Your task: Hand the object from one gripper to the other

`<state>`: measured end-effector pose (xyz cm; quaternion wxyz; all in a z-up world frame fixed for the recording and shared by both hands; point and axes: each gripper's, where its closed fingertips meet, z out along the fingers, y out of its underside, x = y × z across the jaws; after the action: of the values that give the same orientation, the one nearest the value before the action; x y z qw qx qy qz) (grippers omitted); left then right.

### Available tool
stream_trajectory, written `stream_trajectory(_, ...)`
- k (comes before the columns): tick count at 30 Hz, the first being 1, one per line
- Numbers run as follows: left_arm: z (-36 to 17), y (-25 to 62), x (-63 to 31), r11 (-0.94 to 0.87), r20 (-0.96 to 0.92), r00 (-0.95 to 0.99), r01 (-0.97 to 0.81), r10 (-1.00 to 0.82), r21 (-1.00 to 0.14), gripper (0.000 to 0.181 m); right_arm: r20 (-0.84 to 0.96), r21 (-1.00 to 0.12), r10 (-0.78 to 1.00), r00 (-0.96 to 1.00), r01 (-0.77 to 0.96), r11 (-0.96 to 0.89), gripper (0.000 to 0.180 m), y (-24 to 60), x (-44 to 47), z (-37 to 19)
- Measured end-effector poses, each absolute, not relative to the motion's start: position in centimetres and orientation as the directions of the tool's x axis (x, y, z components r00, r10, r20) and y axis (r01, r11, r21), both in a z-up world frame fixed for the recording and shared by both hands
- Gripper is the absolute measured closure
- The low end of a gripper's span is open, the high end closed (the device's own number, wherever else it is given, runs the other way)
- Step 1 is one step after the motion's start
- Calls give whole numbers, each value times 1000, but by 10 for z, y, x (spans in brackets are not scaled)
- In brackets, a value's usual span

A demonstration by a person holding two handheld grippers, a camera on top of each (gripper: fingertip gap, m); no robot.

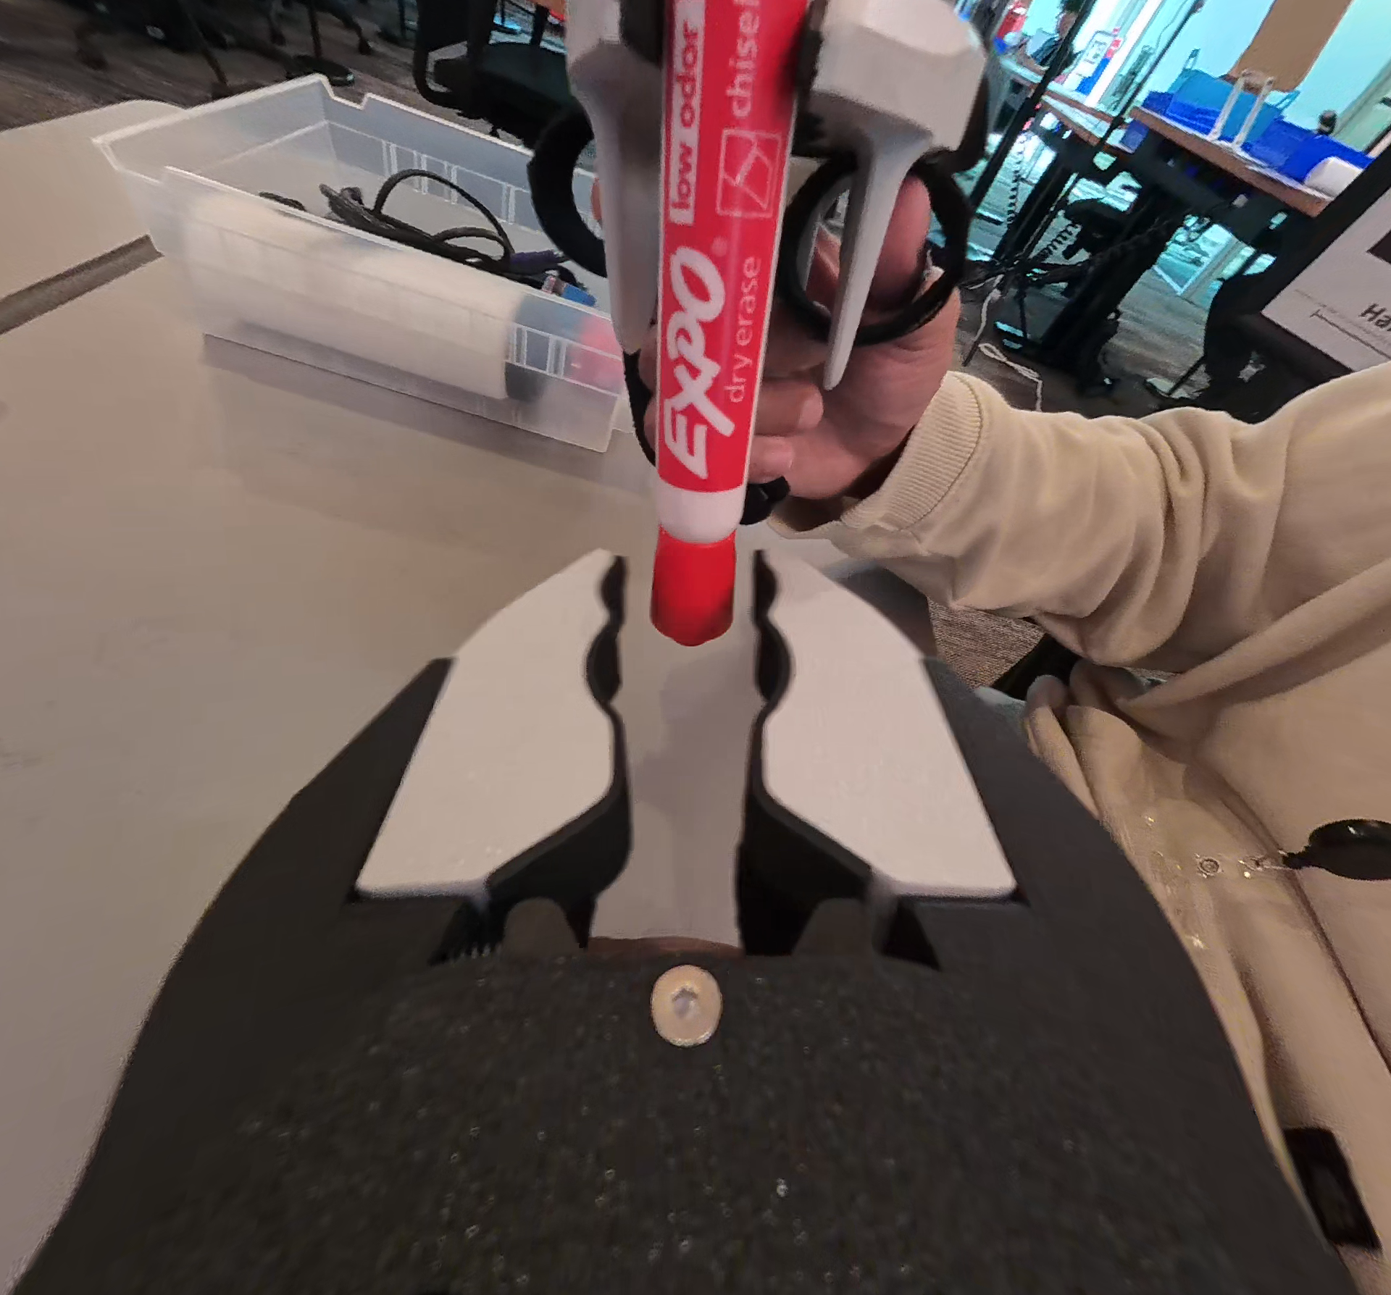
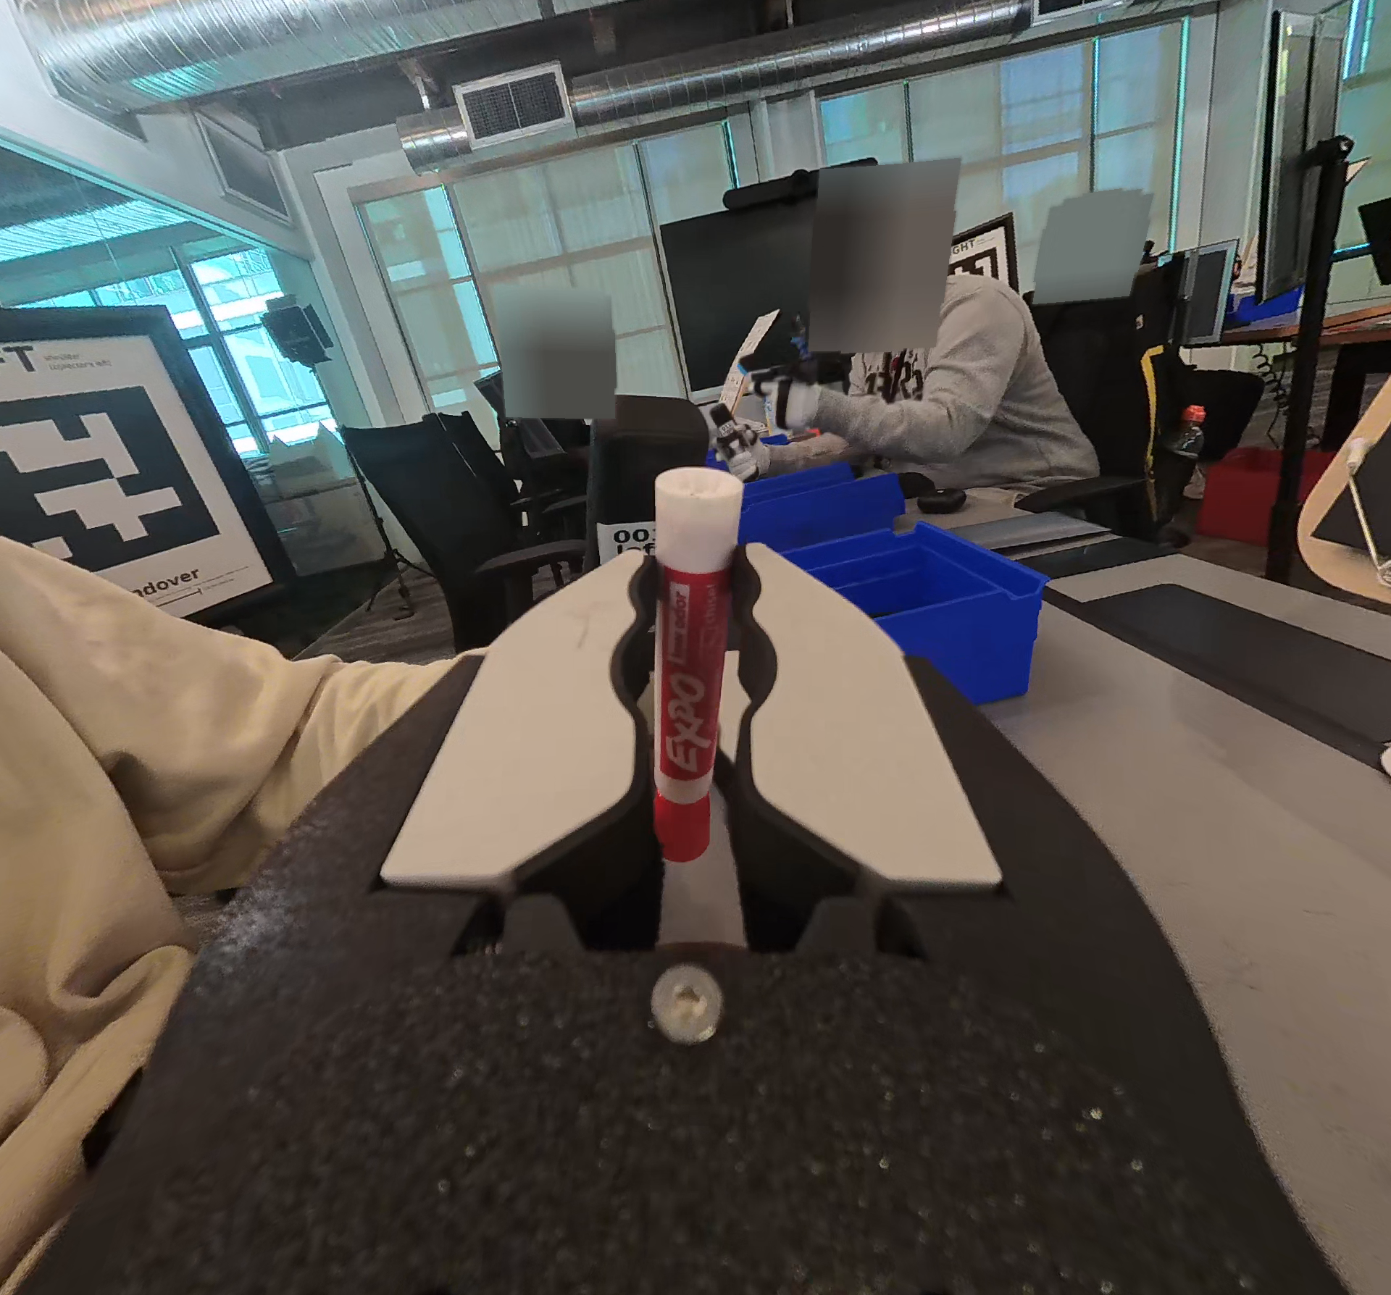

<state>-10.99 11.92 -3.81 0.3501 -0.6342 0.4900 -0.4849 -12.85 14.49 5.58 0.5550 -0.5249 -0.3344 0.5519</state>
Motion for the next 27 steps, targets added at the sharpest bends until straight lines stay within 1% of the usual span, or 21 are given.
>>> stream_trajectory(1, -36, 118, -110, -268, 269, 34, -274, -963, -924, 161, -210, -950, 964, 165, -267, -161, 159, 145, -129, 56)
stream_trajectory(6, -33, 119, -115, -240, 242, 26, -268, -970, -933, 161, -223, -947, 959, 173, -273, -171, 159, 148, -124, 57)
stream_trajectory(8, -34, 123, -118, -230, 227, 44, -278, -973, -932, 161, -223, -954, 958, 182, -244, -176, 160, 150, -123, 55)
stream_trajectory(9, -36, 126, -121, -224, 217, 56, -297, -975, -928, 161, -217, -961, 956, 198, -216, -173, 153, 152, -121, 54)
stream_trajectory(10, -39, 131, -126, -210, 194, 83, -323, -978, -923, 161, -206, -969, 951, 231, -182, -166, 146, 156, -117, 53)
stream_trajectory(11, -44, 139, -132, -189, 156, 119, -362, -981, -913, 161, -186, -978, 946, 266, -139, -154, 142, 159, -112, 52)
stream_trajectory(14, -60, 158, -155, -117, 7, 209, -518, -978, -847, 161, -80, -990, 920, 383, 76, -118, 139, 164, -92, 44)
stream_trajectory(16, -71, 167, -170, -82, -85, 232, -628, -969, -774, 161, 26, -970, 915, 402, 232, -74, 138, 159, -84, 39)
stream_trajectory(19, -82, 167, -184, -62, -153, 219, -739, -964, -671, 161, 185, -909, 915, 357, 416, 21, 134, 154, -92, 30)
stream_trajectory(21, -91, 164, -191, -49, -185, 197, -800, -963, -597, 161, 253, -836, 925, 284, 545, 62, 134, 154, -105, 12)
stream_trajectory(24, -102, 159, -195, -30, -225, 167, -859, -960, -512, 161, 255, -701, 958, 134, 708, 88, 133, 150, -127, -21)
stream_trajectory(27, -106, 152, -191, -18, -218, 143, -870, -965, -493, 161, 247, -570, 968, 36, 814, 114, 133, 151, -140, -53)
